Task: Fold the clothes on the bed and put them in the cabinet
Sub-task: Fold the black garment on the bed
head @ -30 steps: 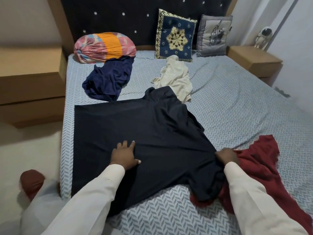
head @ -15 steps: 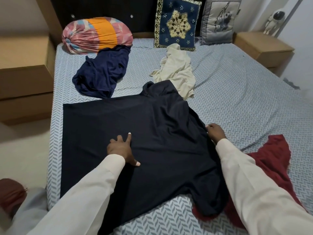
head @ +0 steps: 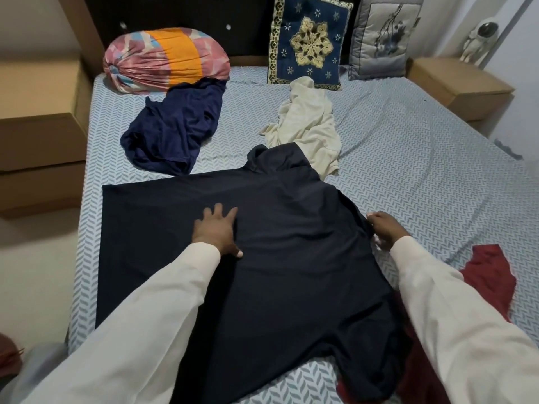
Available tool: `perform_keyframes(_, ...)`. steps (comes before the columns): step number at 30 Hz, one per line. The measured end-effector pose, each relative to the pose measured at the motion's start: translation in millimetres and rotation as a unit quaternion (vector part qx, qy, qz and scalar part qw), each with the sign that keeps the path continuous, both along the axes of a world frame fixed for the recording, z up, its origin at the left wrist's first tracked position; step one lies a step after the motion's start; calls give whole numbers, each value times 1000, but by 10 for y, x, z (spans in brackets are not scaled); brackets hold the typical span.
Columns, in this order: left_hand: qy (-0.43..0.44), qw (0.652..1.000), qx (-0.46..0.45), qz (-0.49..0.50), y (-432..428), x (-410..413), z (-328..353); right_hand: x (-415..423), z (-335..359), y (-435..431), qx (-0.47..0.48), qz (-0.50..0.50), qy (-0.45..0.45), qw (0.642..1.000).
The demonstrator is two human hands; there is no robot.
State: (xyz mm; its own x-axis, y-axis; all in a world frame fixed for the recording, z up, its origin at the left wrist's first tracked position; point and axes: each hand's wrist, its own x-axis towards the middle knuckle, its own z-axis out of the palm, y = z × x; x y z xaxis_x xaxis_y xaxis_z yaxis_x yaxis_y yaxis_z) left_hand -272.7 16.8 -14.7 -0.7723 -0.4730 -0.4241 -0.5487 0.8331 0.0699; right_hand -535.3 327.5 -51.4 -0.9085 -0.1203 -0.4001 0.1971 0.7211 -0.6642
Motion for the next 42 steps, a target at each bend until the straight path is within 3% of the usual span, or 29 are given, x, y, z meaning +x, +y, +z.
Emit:
perform_keyframes(4,-60,997,5,45,-80,-57,-154,-200,128,-311,27,94,-16,995)
perform_keyframes(8,-74,996,-1,46,-113,-115,-168,-401,81,-459,23,67,-19,997)
perform_keyframes(10,-85,995,2,47,-131,-144,-178,-500,-1,-431,-47,-3,17,999)
perform_keyframes(12,-92,995,2,48,-139,-195,-184,-599,-6,-433,-49,-30,18,998)
perform_keyframes(16,-112,993,6,48,-129,-287,-160,-755,31,-587,-50,-3,-25,998)
perform_keyframes(24,-116,992,19,55,-132,-342,-195,-814,26,-1394,45,108,179,977)
perform_keyframes(27,-114,992,21,58,-137,-355,-201,-825,41,-1695,76,144,136,977)
perform_keyframes(32,-116,990,29,73,-149,-396,-200,-939,26,-1899,100,124,109,981)
perform_keyframes(38,-114,990,31,77,-162,-414,-221,-949,59,-2159,24,121,57,991)
perform_keyframes(42,-108,991,31,78,-166,-407,-239,-950,100,-2271,33,137,28,990)
